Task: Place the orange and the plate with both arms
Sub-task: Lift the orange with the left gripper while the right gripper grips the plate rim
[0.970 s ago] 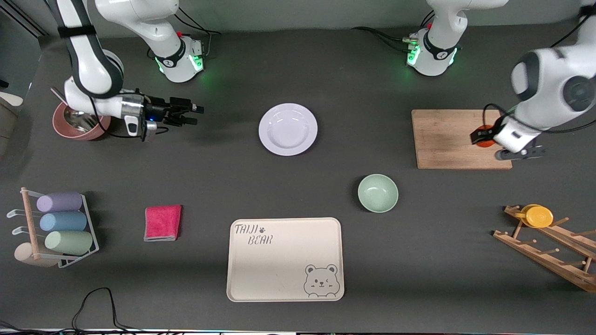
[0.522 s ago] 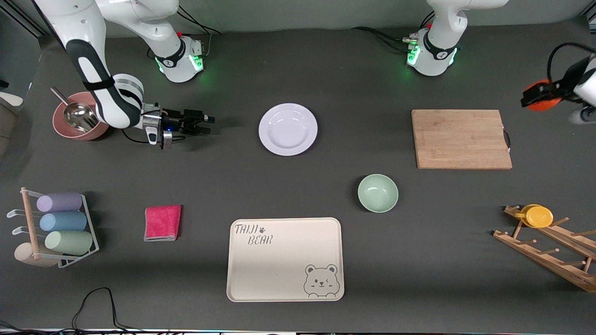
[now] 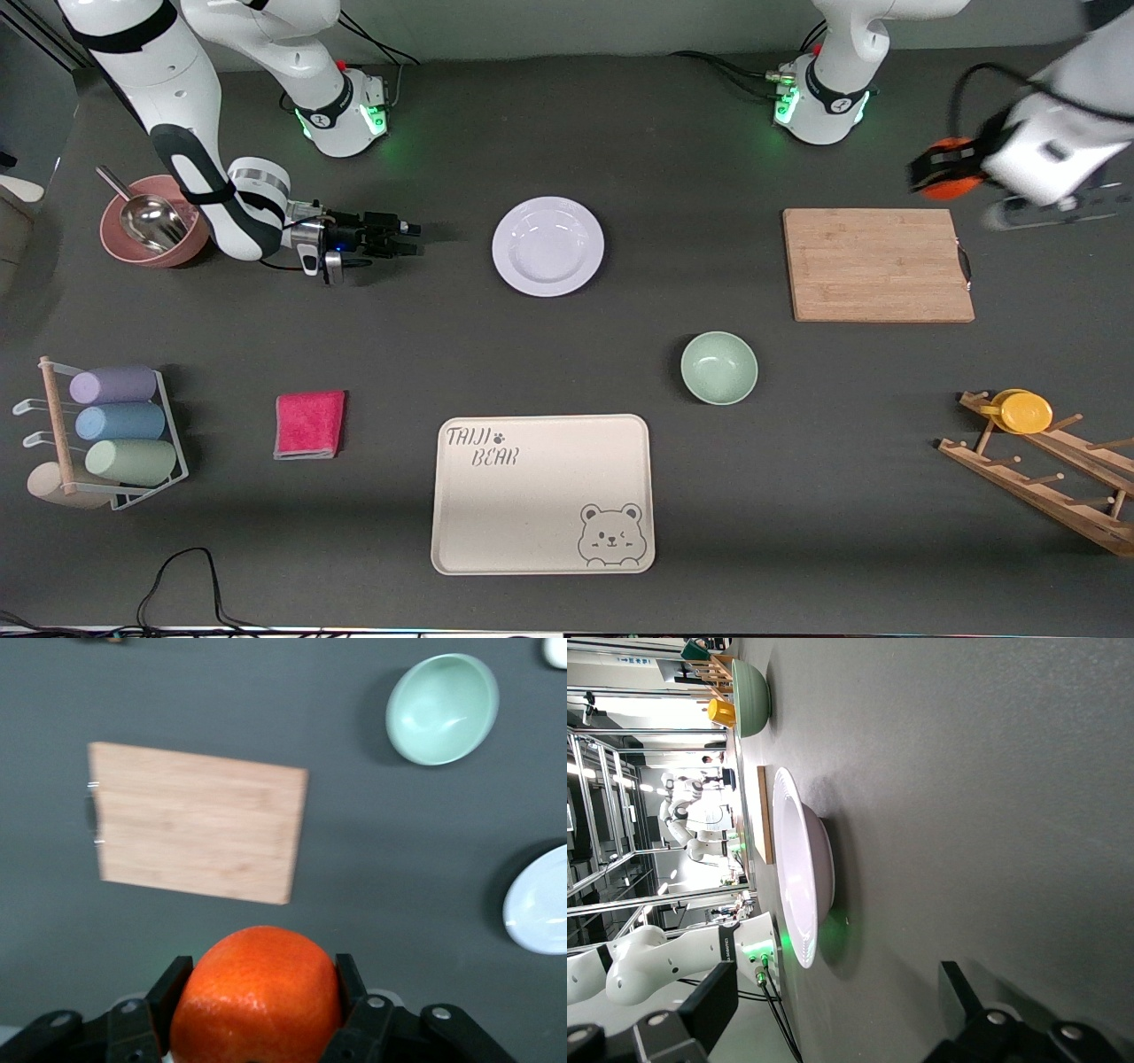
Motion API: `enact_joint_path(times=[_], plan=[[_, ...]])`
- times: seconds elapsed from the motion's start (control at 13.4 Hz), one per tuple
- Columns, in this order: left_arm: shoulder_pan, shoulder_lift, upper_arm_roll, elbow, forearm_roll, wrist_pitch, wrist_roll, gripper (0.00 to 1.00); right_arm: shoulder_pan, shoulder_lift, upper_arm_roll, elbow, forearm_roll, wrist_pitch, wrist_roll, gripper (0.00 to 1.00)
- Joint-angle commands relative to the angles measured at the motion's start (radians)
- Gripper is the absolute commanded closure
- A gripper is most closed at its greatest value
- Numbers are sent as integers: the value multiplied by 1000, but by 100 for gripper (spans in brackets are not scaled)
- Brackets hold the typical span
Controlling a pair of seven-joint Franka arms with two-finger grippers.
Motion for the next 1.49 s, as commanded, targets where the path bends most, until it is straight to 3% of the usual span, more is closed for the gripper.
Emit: enact_joint_path(times=[0.0, 0.15, 0.22, 0.37, 0.6, 1.04, 1.42], plan=[[-7, 106, -155, 34, -40, 115, -256, 100, 12, 14, -8, 8, 28, -7, -4, 1], [-16, 199, -279, 36, -40, 248, -428, 100, 14, 15, -8, 8, 27, -2, 22, 5], [-32, 253, -332, 38, -33, 317, -515, 100, 14, 15, -8, 8, 25, 1, 24, 12], [-114, 374, -358, 50, -16, 442, -658, 100, 14, 15, -8, 9, 22, 3, 24, 31], [-242, 535, -357, 96, 64, 581, -841, 100, 14, 15, -8, 9, 21, 3, 24, 49], [-421, 738, -352, 100, 148, 816, -1027, 100, 14, 33, -8, 11, 18, 1, 6, 50], [-504, 784, -348, 88, 177, 836, -1081, 100, 14, 47, -6, 14, 18, 1, -22, 50]])
